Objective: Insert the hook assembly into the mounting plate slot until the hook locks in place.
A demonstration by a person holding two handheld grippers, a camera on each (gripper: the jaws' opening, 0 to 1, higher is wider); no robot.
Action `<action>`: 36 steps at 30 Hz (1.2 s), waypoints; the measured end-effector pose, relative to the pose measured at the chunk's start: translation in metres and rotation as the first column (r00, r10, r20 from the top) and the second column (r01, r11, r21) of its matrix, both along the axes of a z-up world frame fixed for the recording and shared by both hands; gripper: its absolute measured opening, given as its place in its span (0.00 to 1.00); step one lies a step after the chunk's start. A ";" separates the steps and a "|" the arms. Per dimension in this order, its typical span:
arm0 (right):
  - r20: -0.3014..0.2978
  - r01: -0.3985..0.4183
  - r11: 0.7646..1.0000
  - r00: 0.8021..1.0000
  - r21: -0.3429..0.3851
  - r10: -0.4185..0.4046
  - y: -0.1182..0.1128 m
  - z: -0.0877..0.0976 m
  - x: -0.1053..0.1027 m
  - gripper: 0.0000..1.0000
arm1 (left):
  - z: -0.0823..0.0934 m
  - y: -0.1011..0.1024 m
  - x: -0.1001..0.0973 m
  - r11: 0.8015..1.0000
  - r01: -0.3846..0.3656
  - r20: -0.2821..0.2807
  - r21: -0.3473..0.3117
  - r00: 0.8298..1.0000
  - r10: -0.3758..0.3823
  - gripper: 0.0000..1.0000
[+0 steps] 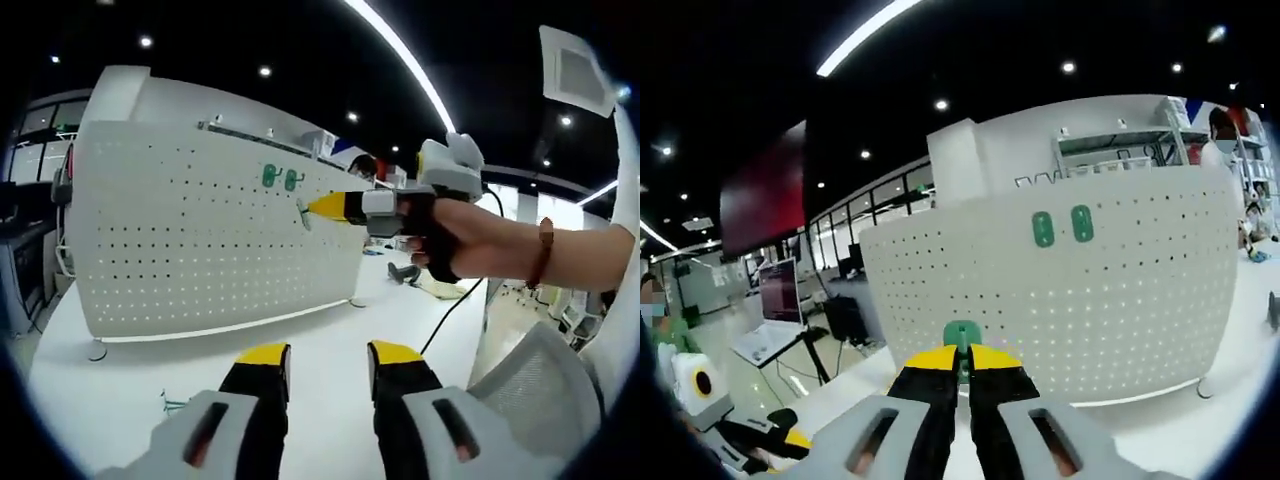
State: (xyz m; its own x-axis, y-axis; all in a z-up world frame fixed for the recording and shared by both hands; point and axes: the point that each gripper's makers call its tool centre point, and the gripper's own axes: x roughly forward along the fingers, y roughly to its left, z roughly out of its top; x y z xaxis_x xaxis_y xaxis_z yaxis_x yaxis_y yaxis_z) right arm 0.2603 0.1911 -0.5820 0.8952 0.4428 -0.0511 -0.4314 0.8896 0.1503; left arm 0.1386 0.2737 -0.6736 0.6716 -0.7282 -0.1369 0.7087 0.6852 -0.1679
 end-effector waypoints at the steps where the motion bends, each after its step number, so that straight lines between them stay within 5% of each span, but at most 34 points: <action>1: 0.002 0.004 1.000 1.000 -0.002 -0.004 0.000 0.001 0.001 0.01 | 0.000 0.001 0.000 1.000 -0.002 0.002 0.002 1.000 0.002 0.33; 17: 0.104 0.051 0.998 0.993 -0.023 -0.048 0.008 0.044 0.042 0.01 | -0.005 0.024 0.000 0.999 -0.031 -0.006 0.009 0.999 0.031 0.38; 36: 0.155 0.099 0.995 0.983 -0.005 -0.097 0.004 0.066 0.075 0.01 | -0.012 0.031 0.003 0.999 -0.040 -0.036 -0.005 0.999 0.039 0.39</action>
State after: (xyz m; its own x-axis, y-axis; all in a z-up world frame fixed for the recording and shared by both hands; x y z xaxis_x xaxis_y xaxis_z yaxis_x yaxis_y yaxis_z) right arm 0.3349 0.1954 -0.5157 0.9320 0.3523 0.0855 -0.3588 0.9302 0.0771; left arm 0.1416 0.3045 -0.6851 0.6946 -0.7019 -0.1579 0.6744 0.7117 -0.1966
